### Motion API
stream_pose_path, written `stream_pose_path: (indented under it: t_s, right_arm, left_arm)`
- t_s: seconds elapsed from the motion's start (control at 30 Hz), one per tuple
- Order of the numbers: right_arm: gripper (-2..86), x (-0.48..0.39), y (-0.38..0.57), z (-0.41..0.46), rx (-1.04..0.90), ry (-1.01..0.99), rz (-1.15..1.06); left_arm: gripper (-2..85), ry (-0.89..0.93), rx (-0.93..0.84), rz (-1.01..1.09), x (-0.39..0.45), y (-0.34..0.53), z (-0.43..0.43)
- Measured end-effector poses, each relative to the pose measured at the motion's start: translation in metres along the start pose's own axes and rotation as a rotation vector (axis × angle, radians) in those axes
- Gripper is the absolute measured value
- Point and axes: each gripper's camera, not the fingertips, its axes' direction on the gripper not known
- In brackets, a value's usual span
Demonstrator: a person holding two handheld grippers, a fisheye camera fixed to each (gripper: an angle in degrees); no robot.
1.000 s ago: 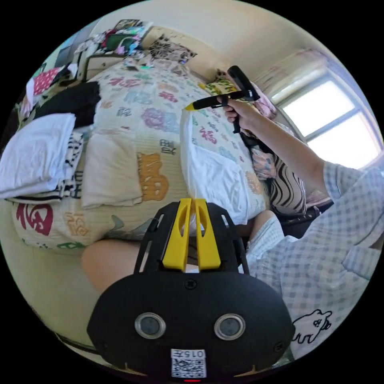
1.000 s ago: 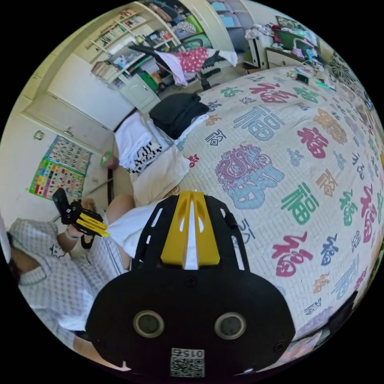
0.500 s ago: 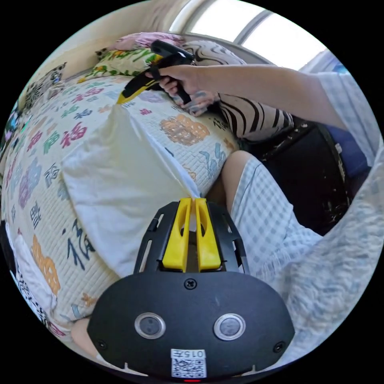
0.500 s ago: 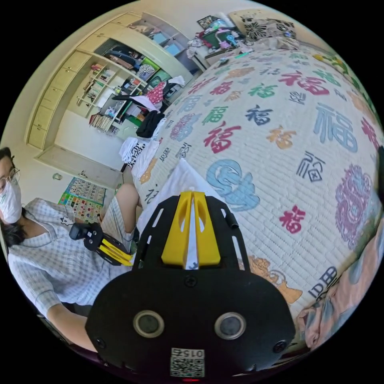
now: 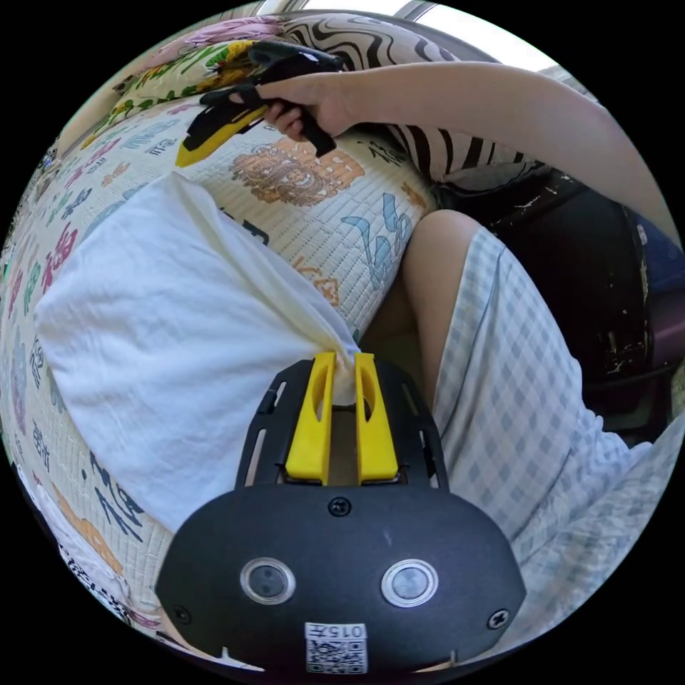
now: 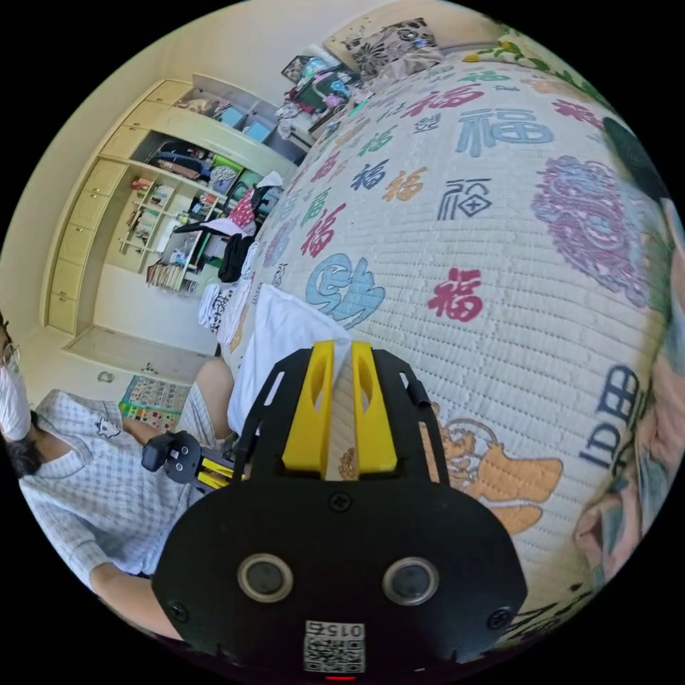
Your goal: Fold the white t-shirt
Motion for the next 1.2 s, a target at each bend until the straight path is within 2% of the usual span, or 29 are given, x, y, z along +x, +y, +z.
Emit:
stream_pose_path:
  t_s: [0.1,0.17,0.27,0.43,0.6,0.73,0.8,0.87,0.97,1.03,1.1,1.2]
  right_arm:
    - [6.3,-0.006,0.01,-0.025,0.05,0.076,0.02]
    - [7.0,-0.022,0.016,-0.037,0.052,0.138,-0.009]
    - [7.0,-0.059,0.029,-0.042,0.016,0.223,-0.083]
    - [6.0,-0.109,0.052,0.001,-0.126,0.337,-0.177]
    - [1.0,-0.092,0.073,0.045,-0.282,0.473,-0.073]
    - [0.1,-0.081,0.088,0.019,-0.214,0.38,0.037]
    - [0.4,-0.085,0.094,0.003,-0.167,0.396,0.024]
    - [1.3,-0.089,0.096,-0.013,-0.1,0.39,0.016]
    - [5.4,-0.088,0.09,-0.029,0.007,0.357,0.025]
    - [6.8,-0.089,0.072,-0.029,0.039,0.283,0.001]
    - [7.5,-0.099,0.054,-0.02,0.029,0.27,-0.056]
    - [8.7,-0.108,0.027,0.004,-0.073,0.393,-0.102]
  left_arm:
    - [7.3,0.082,0.032,0.021,0.0,-0.001,-0.005]
    - [7.3,0.122,0.131,0.053,0.001,0.005,-0.03]
    - [7.3,0.049,0.187,0.031,-0.008,0.016,-0.049]
    - [6.5,-0.071,0.114,-0.066,-0.041,0.024,-0.028]
    - [3.9,-0.109,0.068,-0.191,-0.077,0.024,-0.003]
    - [2.1,-0.046,0.03,-0.216,-0.099,0.025,-0.006]
    - [2.5,-0.043,0.079,-0.209,-0.107,0.027,-0.022]
    - [4.3,-0.061,0.22,-0.226,-0.127,0.03,-0.052]
    - [9.0,-0.143,0.298,-0.313,-0.172,0.02,-0.074]
    - [10.9,-0.132,0.306,-0.386,-0.205,0.012,-0.079]
    - [11.5,-0.09,0.351,-0.424,-0.234,0.004,-0.084]
    - [12.3,-0.058,0.362,-0.462,-0.275,-0.01,-0.084]
